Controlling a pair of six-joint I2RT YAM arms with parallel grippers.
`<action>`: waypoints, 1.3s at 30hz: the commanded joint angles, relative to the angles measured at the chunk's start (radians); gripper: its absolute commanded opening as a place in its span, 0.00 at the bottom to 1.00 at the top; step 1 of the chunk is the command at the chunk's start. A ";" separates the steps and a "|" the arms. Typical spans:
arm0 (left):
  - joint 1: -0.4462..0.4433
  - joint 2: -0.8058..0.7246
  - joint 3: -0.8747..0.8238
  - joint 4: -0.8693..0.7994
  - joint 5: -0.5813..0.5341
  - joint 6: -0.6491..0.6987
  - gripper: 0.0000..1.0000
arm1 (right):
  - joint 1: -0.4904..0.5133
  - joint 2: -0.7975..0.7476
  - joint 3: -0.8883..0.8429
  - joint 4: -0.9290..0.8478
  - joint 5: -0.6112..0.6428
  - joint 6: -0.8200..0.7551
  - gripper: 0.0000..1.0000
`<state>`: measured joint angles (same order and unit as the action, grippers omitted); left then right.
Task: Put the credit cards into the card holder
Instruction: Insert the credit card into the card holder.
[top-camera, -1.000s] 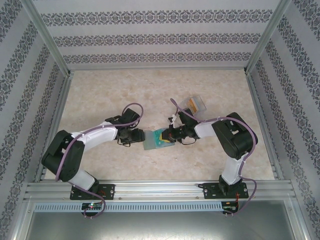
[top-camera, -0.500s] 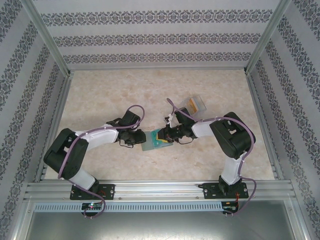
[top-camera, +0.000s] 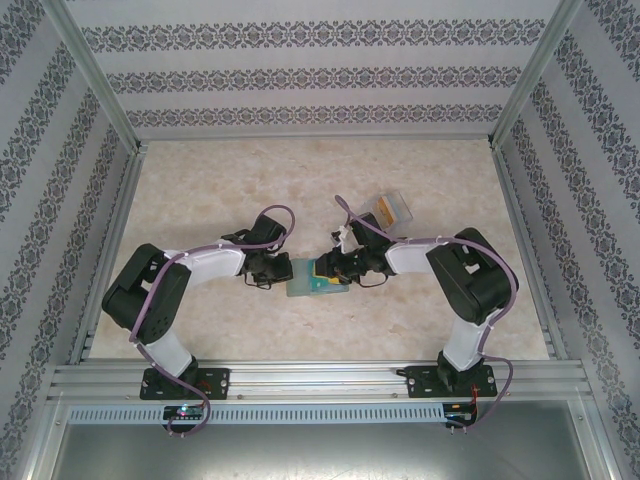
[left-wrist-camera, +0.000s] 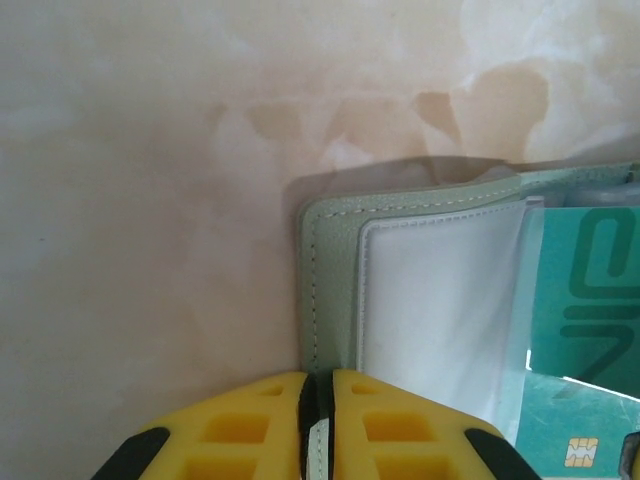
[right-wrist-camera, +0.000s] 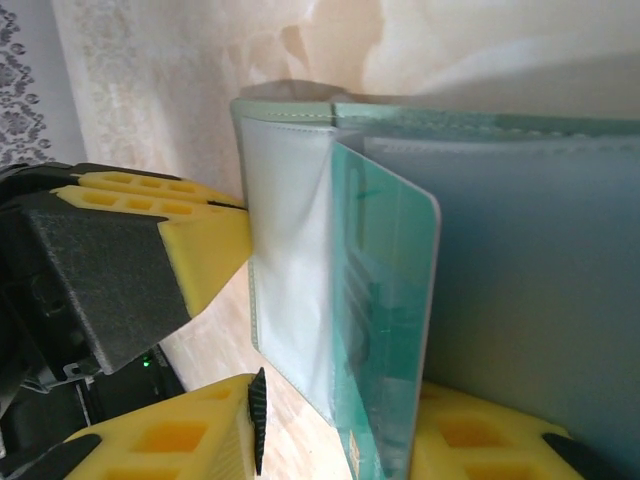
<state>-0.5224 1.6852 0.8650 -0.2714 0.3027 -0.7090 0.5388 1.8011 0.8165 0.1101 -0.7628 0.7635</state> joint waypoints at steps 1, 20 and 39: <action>0.000 0.089 -0.022 -0.053 -0.078 -0.001 0.14 | -0.012 -0.028 0.006 -0.115 0.091 -0.044 0.38; 0.001 0.128 -0.004 -0.055 -0.071 0.006 0.12 | -0.027 -0.038 0.013 -0.164 0.102 -0.073 0.07; 0.000 0.158 -0.011 -0.037 -0.061 -0.007 0.10 | -0.014 0.077 0.039 -0.050 -0.022 0.000 0.00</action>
<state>-0.5220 1.7336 0.9077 -0.2848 0.3111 -0.7090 0.4992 1.8236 0.8364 0.0082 -0.7712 0.7395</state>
